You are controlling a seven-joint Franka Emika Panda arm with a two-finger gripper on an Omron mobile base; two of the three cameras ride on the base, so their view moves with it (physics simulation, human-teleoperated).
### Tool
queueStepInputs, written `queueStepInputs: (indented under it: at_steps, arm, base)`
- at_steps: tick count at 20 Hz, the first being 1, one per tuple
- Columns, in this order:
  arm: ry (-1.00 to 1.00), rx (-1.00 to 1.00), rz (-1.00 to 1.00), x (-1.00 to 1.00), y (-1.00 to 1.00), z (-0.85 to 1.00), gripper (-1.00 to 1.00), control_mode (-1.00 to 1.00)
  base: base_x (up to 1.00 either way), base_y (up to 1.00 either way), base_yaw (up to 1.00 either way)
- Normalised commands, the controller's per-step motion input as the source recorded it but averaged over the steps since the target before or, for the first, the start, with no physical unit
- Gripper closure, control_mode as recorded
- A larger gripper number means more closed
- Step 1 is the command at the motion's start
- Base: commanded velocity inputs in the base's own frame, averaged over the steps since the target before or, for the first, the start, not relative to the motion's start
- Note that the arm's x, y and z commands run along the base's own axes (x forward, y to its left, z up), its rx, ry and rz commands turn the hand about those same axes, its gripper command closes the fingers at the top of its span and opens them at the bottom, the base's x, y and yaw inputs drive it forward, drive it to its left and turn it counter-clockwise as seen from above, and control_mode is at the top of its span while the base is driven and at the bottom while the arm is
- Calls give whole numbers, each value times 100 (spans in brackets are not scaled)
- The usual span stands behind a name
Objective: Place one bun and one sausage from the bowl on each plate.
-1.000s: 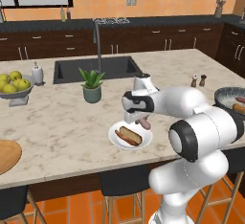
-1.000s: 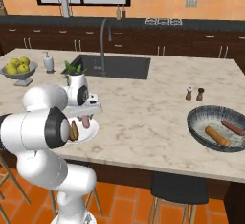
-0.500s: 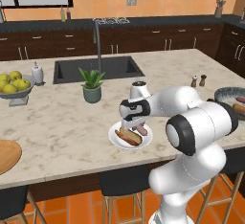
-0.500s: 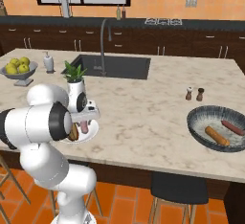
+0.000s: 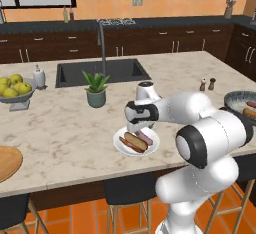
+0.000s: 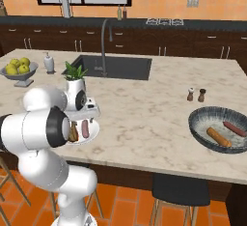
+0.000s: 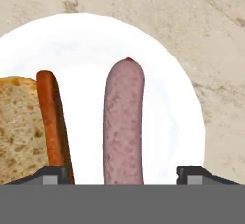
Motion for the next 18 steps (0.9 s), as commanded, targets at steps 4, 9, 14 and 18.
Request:
queueStepInputs:
  at_steps: [4,9,14,18]
  arm:
    - [-18,2,-5,-82,-4,83,-100,-100]
    - [-22,0,-21,-100,3,48,-100,-100]
    - [-13,14,-21,-97,-31,61,-100,-100]
    - [-2,25,-14,-48,-67,3,-100,-100]
  base:
    - [0,0,0]
    - [0,0,0]
    - [0,0,0]
    - [0,0,0]
